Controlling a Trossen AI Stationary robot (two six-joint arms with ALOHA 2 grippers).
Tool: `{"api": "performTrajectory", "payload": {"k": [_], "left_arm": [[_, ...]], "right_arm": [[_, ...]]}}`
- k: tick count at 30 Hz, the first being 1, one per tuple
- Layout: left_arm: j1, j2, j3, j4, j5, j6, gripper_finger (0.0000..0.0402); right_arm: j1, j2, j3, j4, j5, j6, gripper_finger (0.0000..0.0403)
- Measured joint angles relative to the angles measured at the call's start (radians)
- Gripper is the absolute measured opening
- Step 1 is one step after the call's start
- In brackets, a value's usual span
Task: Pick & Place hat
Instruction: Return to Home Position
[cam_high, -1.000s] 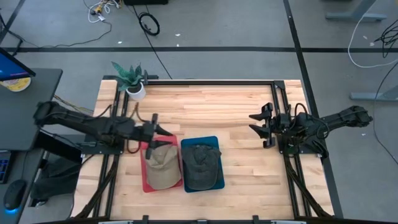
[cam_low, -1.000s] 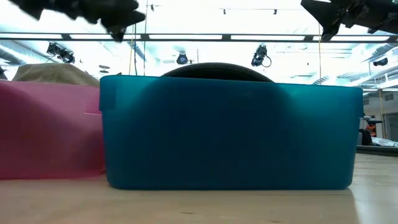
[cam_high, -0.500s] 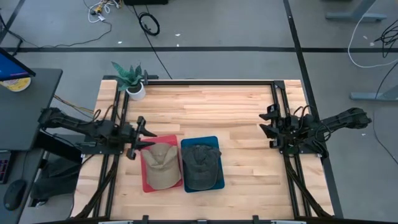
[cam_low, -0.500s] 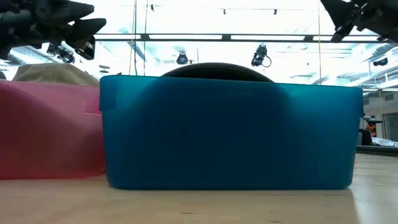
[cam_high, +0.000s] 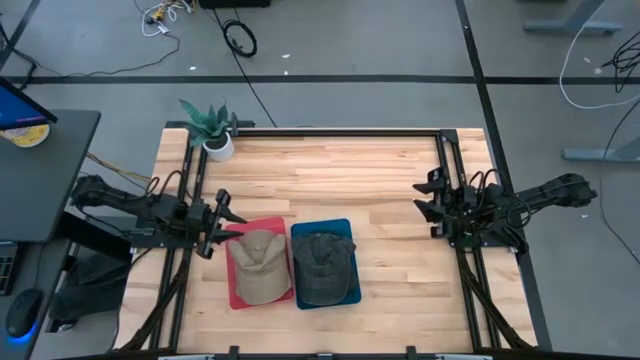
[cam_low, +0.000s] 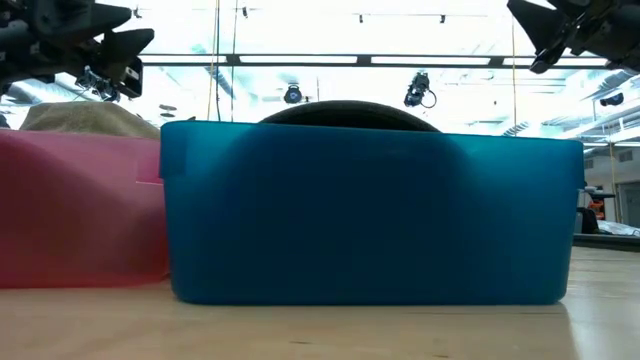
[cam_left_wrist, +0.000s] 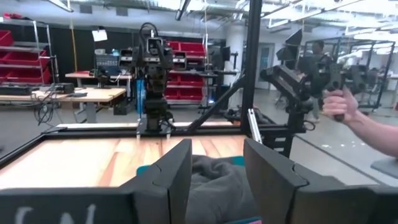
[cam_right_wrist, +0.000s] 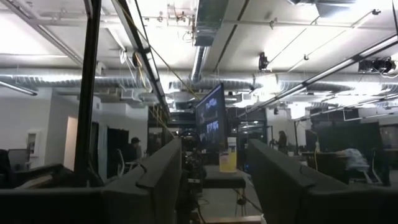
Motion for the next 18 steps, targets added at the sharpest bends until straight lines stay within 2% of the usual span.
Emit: {"api": "performTrajectory", "payload": {"k": [9, 18], "left_arm": [[-0.001, -0.167, 0.0, -0.166, -0.032, 0.016, 0.0149], [-0.006, -0.168, 0.001, -0.2, -0.043, 0.041, 0.0149]], "right_arm": [[0.0, -0.046, 0.0, -0.084, 0.001, 0.0, 0.0189], [0.0, -0.133, 0.0, -0.22, 0.012, -0.004, 0.0189]]}}
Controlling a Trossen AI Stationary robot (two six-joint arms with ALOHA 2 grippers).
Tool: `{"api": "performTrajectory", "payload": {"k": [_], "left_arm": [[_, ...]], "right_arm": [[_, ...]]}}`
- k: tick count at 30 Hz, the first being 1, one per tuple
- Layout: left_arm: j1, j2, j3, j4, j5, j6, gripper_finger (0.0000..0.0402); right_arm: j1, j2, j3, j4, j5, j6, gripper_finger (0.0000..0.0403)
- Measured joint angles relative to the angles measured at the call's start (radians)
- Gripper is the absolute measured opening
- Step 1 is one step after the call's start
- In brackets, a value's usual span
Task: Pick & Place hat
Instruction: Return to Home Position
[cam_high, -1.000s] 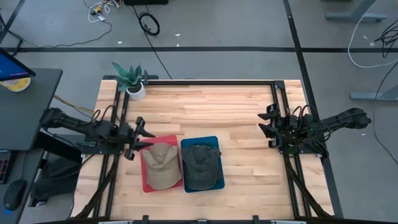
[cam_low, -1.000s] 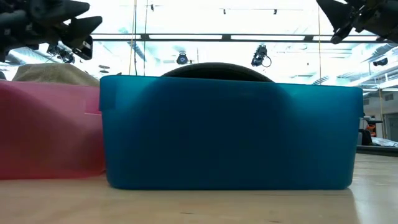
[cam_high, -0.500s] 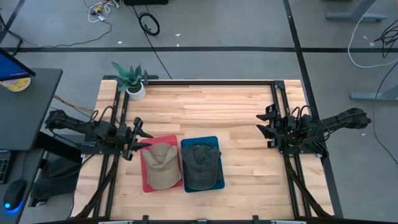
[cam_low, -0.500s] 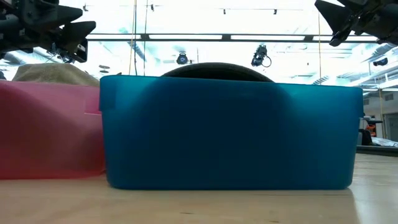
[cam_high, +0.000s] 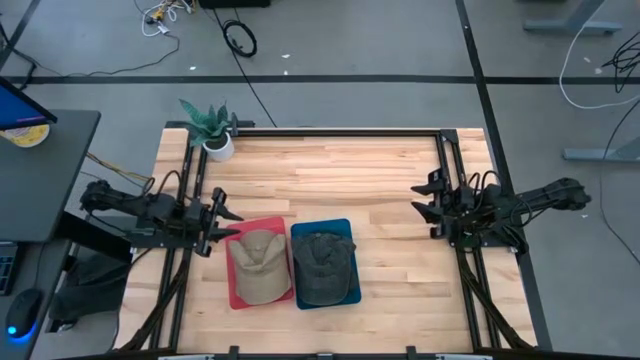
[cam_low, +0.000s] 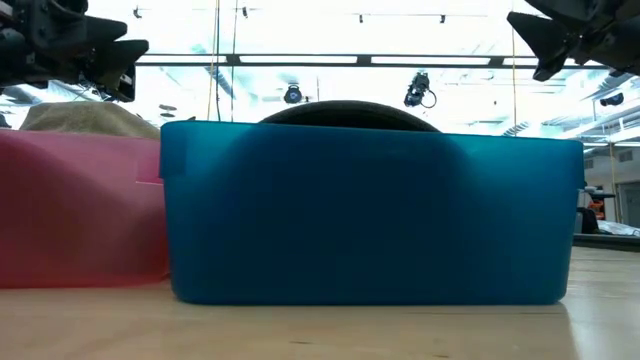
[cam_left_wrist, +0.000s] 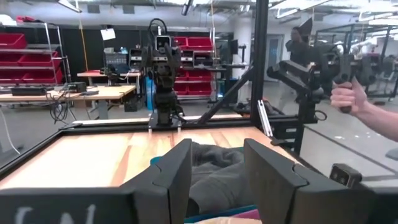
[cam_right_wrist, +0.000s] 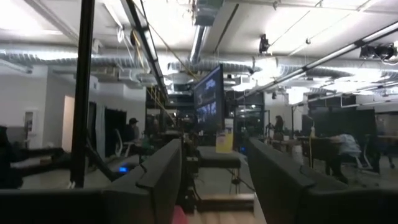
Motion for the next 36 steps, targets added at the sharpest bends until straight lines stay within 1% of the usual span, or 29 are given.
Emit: {"api": "performTrajectory", "payload": {"k": [6, 12, 20, 22, 25, 30, 33, 36], "left_arm": [[0.0, -0.001, 0.0, -0.042, 0.0, 0.038, 0.0149], [0.0, -0.001, 0.001, -0.132, -0.017, 0.021, 0.0149], [-0.001, 0.002, 0.004, -0.161, 0.034, 0.026, 0.0149], [-0.004, 0.006, 0.004, -0.163, 0.037, 0.028, 0.0149], [-0.004, 0.006, 0.004, -0.166, 0.039, 0.026, 0.0149], [-0.004, 0.008, 0.004, -0.17, 0.039, -0.055, 0.0149], [-0.004, 0.008, 0.004, -0.174, 0.046, -0.118, 0.0149], [-0.004, 0.008, 0.004, -0.176, 0.057, -0.126, 0.0149]], "right_arm": [[0.0, -0.018, 0.0, -0.081, -0.001, -0.019, 0.0189], [0.0, -0.018, 0.0, -0.184, -0.004, -0.034, 0.0189], [-0.001, -0.018, 0.0, -0.394, -0.004, -0.093, 0.0189], [-0.001, -0.018, 0.0, -0.45, 0.016, -0.1, 0.0189], [-0.002, -0.018, 0.0, -0.484, 0.074, -0.101, 0.0189], [-0.002, -0.018, 0.0, -0.545, 0.161, -0.08, 0.0189], [-0.002, -0.017, 0.0, -0.571, 0.18, -0.064, 0.0189], [-0.002, -0.017, 0.0, -0.569, 0.18, -0.056, 0.0189]]}}
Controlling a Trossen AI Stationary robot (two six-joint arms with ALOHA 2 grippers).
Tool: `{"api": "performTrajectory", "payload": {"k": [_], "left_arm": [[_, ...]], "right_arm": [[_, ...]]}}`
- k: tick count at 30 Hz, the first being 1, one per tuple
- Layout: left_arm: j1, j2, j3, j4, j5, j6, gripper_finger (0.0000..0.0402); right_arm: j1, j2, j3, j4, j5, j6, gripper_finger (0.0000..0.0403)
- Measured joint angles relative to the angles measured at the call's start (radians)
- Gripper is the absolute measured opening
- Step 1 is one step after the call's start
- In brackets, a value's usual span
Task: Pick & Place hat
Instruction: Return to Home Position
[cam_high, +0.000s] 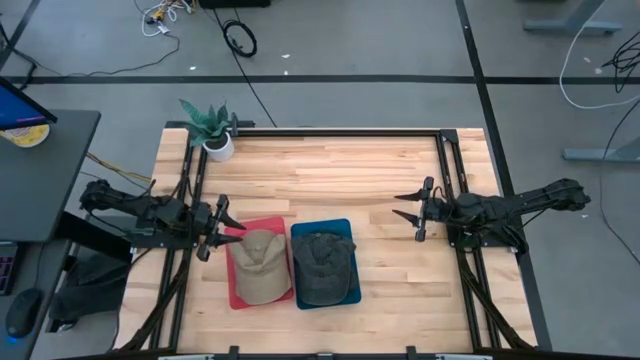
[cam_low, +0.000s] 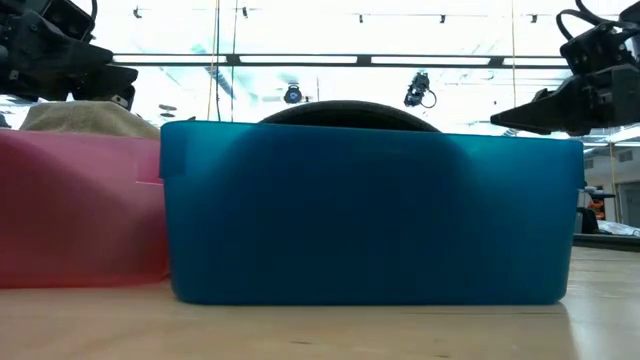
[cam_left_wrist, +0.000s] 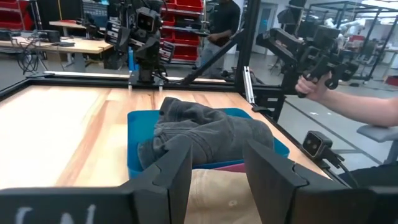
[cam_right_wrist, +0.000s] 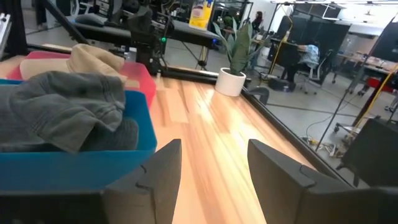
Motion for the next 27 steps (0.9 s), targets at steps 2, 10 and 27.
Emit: {"api": "performTrajectory", "payload": {"k": [2, 10, 27], "left_arm": [[0.0, 0.0, 0.0, 0.0, -0.001, 0.0, 0.0149], [0.0, 0.0, -0.001, 0.009, -0.003, -0.001, 0.0149], [0.0, 0.0, -0.006, 0.041, -0.003, -0.002, 0.0149]], "right_arm": [[0.0, 0.0, 0.0, 0.005, 0.0, 0.013, 0.0189], [0.0, 0.0, 0.0, 0.025, -0.063, 0.073, 0.0189], [0.0, -0.001, 0.0, -0.052, -0.426, 0.043, 0.0189]]}}
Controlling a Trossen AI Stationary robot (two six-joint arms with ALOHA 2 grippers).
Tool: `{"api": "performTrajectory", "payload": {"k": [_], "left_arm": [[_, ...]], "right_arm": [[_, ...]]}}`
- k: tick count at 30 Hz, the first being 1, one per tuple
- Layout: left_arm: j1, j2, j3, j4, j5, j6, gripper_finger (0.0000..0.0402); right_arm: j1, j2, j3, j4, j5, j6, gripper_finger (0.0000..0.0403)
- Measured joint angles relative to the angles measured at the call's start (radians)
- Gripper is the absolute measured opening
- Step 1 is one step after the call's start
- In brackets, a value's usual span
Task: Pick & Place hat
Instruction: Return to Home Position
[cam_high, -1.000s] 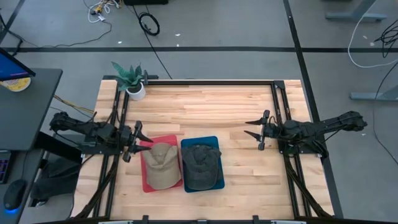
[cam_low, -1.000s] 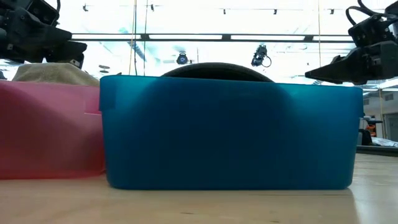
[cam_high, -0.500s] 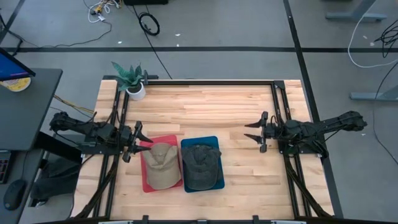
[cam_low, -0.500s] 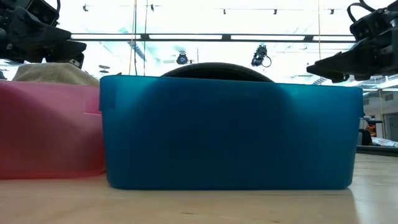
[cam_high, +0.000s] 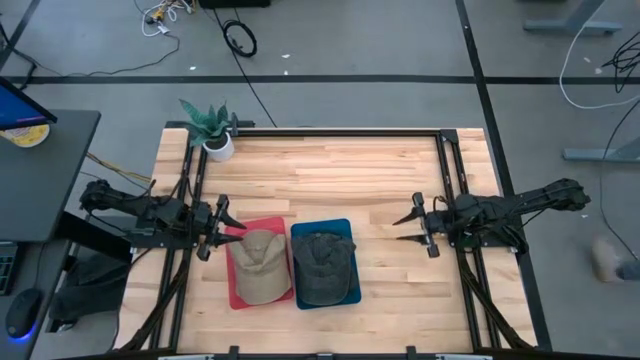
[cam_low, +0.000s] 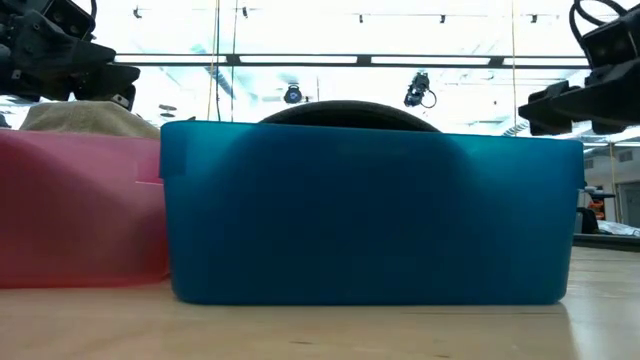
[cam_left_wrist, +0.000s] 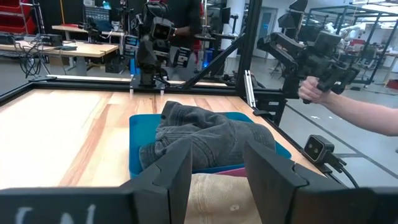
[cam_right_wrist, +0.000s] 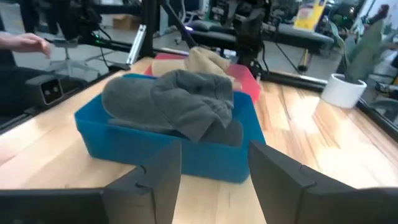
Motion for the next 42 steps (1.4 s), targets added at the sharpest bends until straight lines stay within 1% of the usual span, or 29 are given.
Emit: {"api": "performTrajectory", "payload": {"k": [4, 8, 13, 17, 21, 42], "left_arm": [[0.0, 0.0, 0.0, 0.001, 0.0, 0.0, 0.0149], [0.0, 0.0, 0.0, 0.002, 0.0, 0.0, 0.0149], [0.0, 0.0, 0.0, 0.003, 0.0, 0.0, 0.0149], [0.0, 0.0, 0.0, 0.005, 0.0, 0.0, 0.0149], [0.0, 0.0, 0.0, 0.006, 0.0, 0.0, 0.0149], [0.0, 0.0, 0.002, 0.006, 0.0, 0.0, 0.0149]], "right_arm": [[0.0, 0.0, 0.0, -0.032, 0.015, 0.014, 0.0189], [0.0, 0.002, 0.0, -0.104, 0.021, 0.081, 0.0189], [0.0, 0.006, 0.0, -0.093, 0.022, 0.143, 0.0189], [0.0, 0.006, 0.0, -0.074, 0.023, 0.301, 0.0189], [0.0, 0.006, 0.0, -0.078, 0.024, 0.388, 0.0189], [0.0, 0.006, 0.0, -0.077, 0.024, 0.385, 0.0189]]}}
